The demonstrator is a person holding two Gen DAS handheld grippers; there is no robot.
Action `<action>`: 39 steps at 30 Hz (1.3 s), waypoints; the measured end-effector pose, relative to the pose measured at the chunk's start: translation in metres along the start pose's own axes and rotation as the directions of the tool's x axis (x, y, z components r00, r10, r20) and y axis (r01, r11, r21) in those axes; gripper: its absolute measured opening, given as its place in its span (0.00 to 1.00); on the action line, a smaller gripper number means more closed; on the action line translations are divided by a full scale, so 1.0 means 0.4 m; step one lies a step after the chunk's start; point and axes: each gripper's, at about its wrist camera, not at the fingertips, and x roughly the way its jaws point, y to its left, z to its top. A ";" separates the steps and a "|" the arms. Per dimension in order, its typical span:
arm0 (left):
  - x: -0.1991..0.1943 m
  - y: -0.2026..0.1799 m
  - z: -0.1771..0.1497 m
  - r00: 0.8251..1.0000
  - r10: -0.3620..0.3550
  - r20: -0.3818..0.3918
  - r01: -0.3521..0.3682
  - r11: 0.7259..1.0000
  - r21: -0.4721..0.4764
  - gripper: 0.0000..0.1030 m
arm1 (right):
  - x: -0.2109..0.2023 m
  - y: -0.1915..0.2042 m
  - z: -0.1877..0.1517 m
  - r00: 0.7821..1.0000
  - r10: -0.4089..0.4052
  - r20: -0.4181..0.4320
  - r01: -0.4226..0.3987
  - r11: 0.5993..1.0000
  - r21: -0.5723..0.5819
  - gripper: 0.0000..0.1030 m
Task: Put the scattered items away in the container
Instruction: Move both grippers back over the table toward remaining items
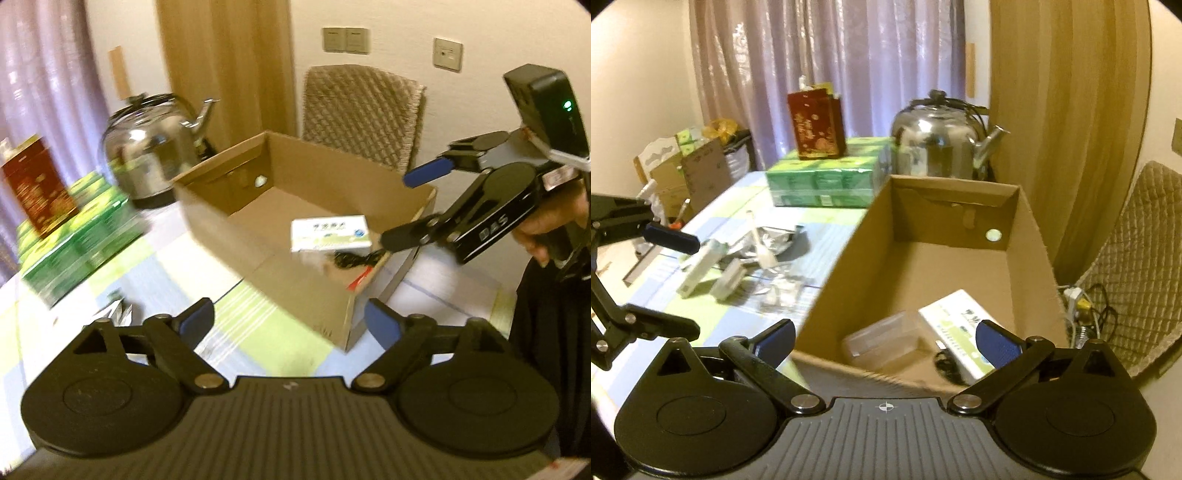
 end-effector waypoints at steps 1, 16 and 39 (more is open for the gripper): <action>-0.015 0.004 -0.021 1.000 0.018 -0.002 -0.018 1.000 -0.014 0.89 | -0.007 0.014 -0.002 1.000 0.010 0.006 -0.009 1.000 -0.002 0.98; -0.227 0.148 -0.292 0.942 0.295 -0.157 -0.321 0.930 -0.179 0.99 | -0.011 0.276 -0.034 0.983 0.181 -0.009 -0.181 0.979 -0.097 0.98; -0.203 0.335 -0.392 0.950 0.255 -0.178 -0.287 0.940 -0.183 0.98 | 0.175 0.467 -0.015 0.967 0.216 -0.134 -0.245 0.934 -0.261 0.98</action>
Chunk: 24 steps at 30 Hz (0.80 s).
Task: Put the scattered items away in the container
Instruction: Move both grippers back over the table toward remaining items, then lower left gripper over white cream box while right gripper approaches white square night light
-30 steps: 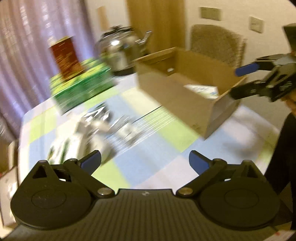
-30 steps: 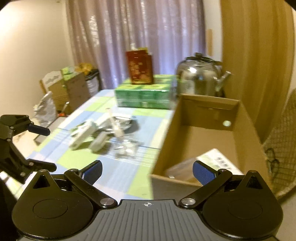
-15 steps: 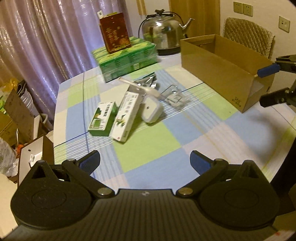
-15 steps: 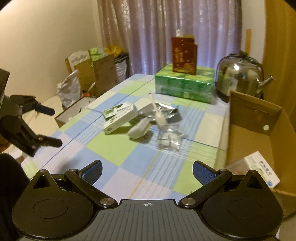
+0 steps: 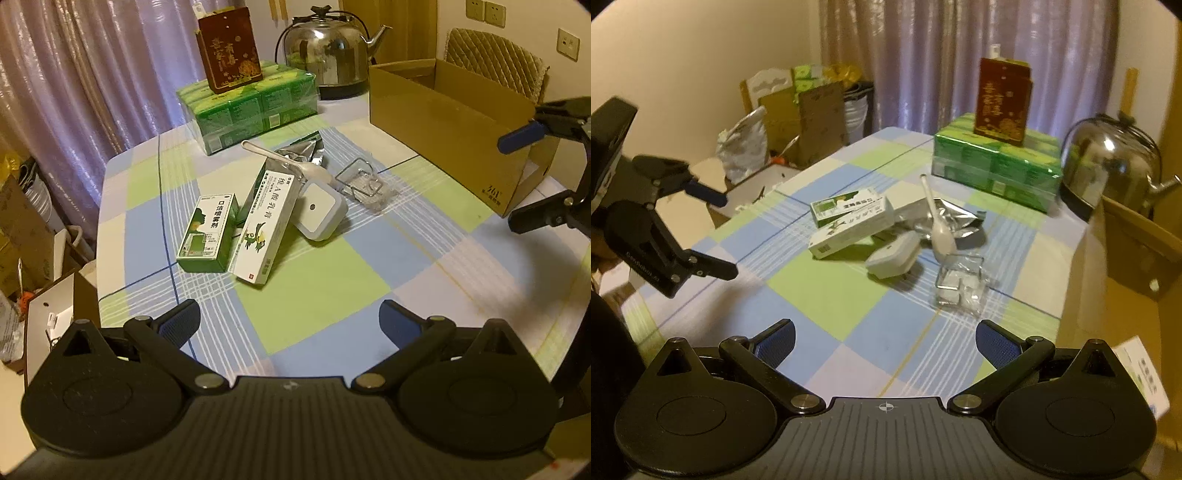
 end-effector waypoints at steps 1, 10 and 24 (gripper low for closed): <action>0.012 0.005 0.002 1.000 -0.007 -0.003 0.007 1.000 0.005 0.98 | 0.013 0.001 0.005 1.000 0.003 -0.006 -0.003 1.000 -0.014 0.98; 0.132 0.040 0.027 0.998 -0.051 -0.030 0.053 0.995 0.081 0.93 | 0.140 0.002 0.045 0.997 0.042 -0.065 -0.052 0.985 -0.166 0.98; 0.287 0.112 0.077 0.991 -0.130 -0.035 0.134 0.962 0.237 0.90 | 0.365 -0.007 0.156 0.986 0.069 -0.154 -0.141 0.837 -0.529 0.98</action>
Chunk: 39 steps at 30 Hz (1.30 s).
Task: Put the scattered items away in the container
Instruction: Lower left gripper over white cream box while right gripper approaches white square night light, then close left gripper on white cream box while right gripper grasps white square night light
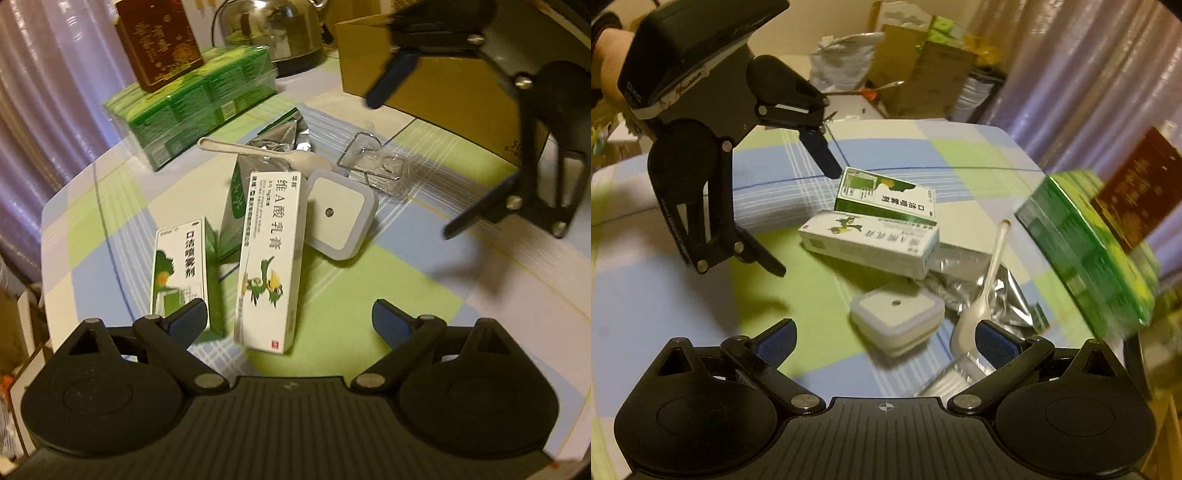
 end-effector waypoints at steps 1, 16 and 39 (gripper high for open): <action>0.007 0.007 0.002 1.000 -0.006 0.001 0.006 1.000 0.002 0.89 | 0.012 -0.007 0.005 1.000 0.007 -0.002 -0.007 1.000 -0.007 0.98; 0.082 0.067 0.000 0.998 -0.070 0.006 0.070 0.997 -0.008 0.68 | 0.149 -0.051 0.021 0.996 0.072 -0.061 -0.076 0.995 -0.062 0.96; 0.072 0.027 -0.015 0.998 -0.070 0.003 0.070 0.996 -0.055 0.32 | 0.156 -0.015 -0.002 0.991 0.078 -0.108 -0.081 0.997 -0.021 0.73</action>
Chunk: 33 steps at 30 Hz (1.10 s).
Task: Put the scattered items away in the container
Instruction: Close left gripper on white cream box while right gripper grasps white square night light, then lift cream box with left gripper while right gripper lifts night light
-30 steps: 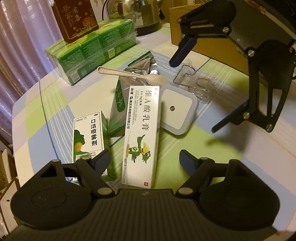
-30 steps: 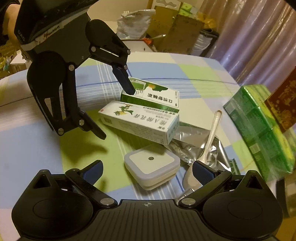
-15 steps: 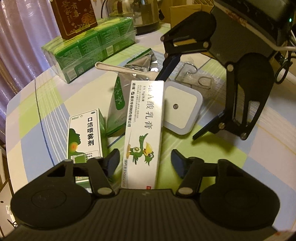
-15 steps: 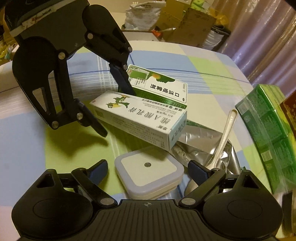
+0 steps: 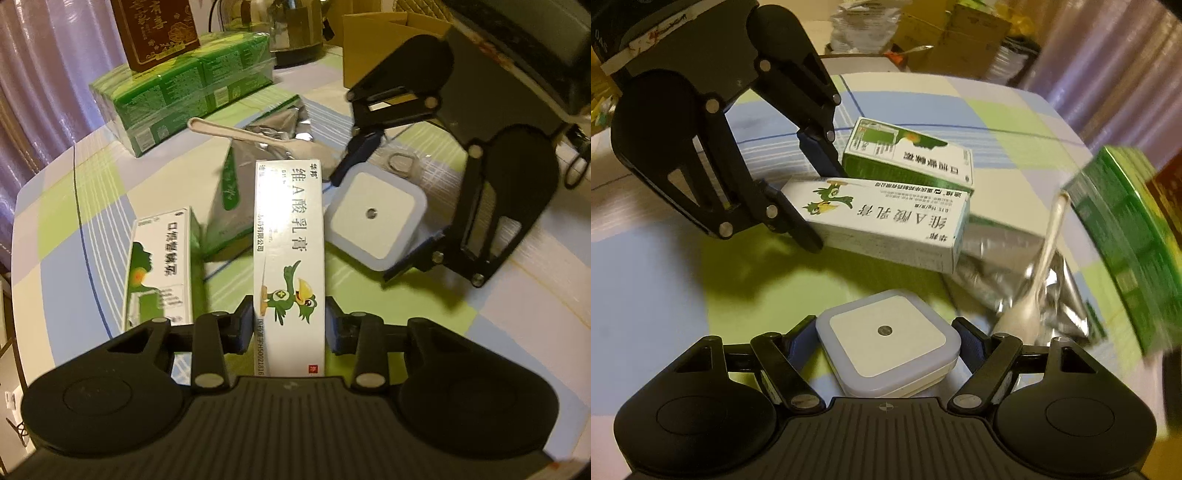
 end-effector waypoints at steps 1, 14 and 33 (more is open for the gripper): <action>-0.004 -0.011 0.001 1.000 -0.001 -0.002 0.001 1.000 0.000 0.32 | -0.012 0.010 -0.009 1.000 -0.005 -0.003 0.005 1.000 0.019 0.73; -0.053 -0.222 0.039 0.996 -0.087 -0.008 0.087 0.995 0.040 0.32 | -0.226 0.163 -0.228 0.993 -0.120 -0.004 0.110 0.894 0.435 0.73; -0.036 -0.406 0.007 0.995 -0.099 -0.009 0.098 0.994 -0.053 0.32 | -0.331 0.256 -0.424 0.977 -0.211 0.022 0.143 0.732 0.666 0.73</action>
